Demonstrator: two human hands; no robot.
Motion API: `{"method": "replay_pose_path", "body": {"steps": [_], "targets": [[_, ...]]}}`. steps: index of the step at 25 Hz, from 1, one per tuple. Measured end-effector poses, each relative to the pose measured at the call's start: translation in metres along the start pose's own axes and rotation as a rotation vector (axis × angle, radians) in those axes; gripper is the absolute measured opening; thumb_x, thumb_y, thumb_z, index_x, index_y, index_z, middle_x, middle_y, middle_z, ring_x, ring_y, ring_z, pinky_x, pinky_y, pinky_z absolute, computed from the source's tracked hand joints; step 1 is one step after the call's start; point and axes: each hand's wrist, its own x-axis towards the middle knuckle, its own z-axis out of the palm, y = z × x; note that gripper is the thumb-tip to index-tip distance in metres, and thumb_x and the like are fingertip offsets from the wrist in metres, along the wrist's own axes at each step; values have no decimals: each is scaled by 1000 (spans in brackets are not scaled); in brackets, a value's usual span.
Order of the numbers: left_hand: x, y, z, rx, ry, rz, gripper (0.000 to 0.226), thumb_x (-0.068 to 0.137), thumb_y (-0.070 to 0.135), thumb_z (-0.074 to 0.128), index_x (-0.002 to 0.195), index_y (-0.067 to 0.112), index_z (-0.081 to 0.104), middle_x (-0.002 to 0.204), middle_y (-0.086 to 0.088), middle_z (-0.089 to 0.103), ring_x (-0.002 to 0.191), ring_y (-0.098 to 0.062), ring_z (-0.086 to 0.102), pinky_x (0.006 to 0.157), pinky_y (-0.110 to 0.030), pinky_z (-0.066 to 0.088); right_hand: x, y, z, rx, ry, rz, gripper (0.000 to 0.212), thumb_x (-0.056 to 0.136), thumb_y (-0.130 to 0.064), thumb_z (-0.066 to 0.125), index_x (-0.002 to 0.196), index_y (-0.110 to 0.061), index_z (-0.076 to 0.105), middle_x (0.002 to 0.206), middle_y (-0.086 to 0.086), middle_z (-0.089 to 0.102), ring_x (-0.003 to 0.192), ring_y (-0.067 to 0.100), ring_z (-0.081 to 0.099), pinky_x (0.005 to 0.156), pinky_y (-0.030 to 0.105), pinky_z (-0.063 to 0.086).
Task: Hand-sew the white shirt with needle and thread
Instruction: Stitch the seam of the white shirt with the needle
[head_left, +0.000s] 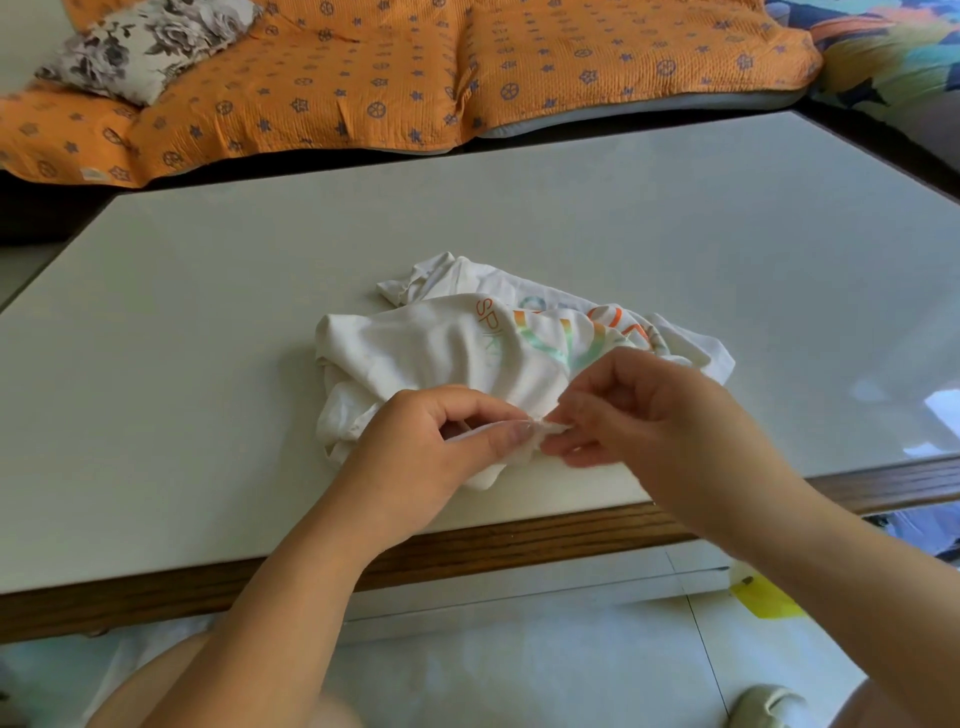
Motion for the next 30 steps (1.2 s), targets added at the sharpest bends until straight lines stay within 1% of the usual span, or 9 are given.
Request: {"method": "replay_pose_path", "body": {"steps": [2,5,7,11,15,17,21,25,30], "targets": [[-1,-1,-6,35,-14,-8,25,64,56,69,83,42,76,75,3,68,68,-10,56,62,-16,46,7,0,-5,-2,71,-22,11,94,-8,58,84,-6,63,76,4,75,71,16,74,72,30,61],[-2,0,-8,85,4,-1,19,68,54,67,80,41,76,63,13,60,59,-2,46,57,-11,38,8,4,-8,22,81,-30,12,94,-8,58,84,-5,64,77,4,75,70,17,74,70,27,61],[-2,0,-6,75,26,15,12,76,49,68,80,40,75,66,14,63,62,-7,51,58,-13,41,9,5,-7,26,80,-25,12,94,-8,58,84,-5,64,76,5,75,70,17,74,69,27,61],[-1,-2,-3,26,30,36,7,83,40,68,86,37,74,83,-1,71,84,-23,64,76,-28,52,9,6,-4,3,78,-34,12,93,-10,60,83,-10,66,75,2,75,67,13,73,64,22,58],[1,-4,-3,-21,3,38,17,79,48,66,87,35,74,87,-1,73,88,-25,65,79,-29,53,-1,0,-1,-148,180,-173,13,90,-21,63,78,-25,65,71,-12,69,52,3,63,49,8,42],[2,-5,-2,-48,12,30,23,74,51,66,87,34,75,86,0,73,86,-24,66,77,-31,52,-10,-3,0,-173,167,-223,13,90,-23,62,78,-27,64,67,-9,68,48,6,61,48,11,41],[2,-6,-3,-73,31,24,9,81,38,70,88,36,75,84,8,74,78,-5,65,70,-15,46,-14,-1,2,-214,-6,-81,12,90,-28,62,80,-29,67,57,-3,65,40,9,57,44,18,47],[2,-6,-3,-85,33,25,12,86,27,70,88,37,75,84,7,74,79,-4,66,71,-13,48,-12,2,2,-248,-63,-26,13,91,-28,61,80,-30,67,52,-4,63,38,9,54,43,19,47],[0,-6,-5,-62,1,44,12,87,29,69,89,39,75,87,1,72,87,-27,65,75,-25,51,-1,-1,-6,-119,58,-53,17,94,-19,56,82,-23,67,51,0,60,40,14,54,41,22,42]]}}
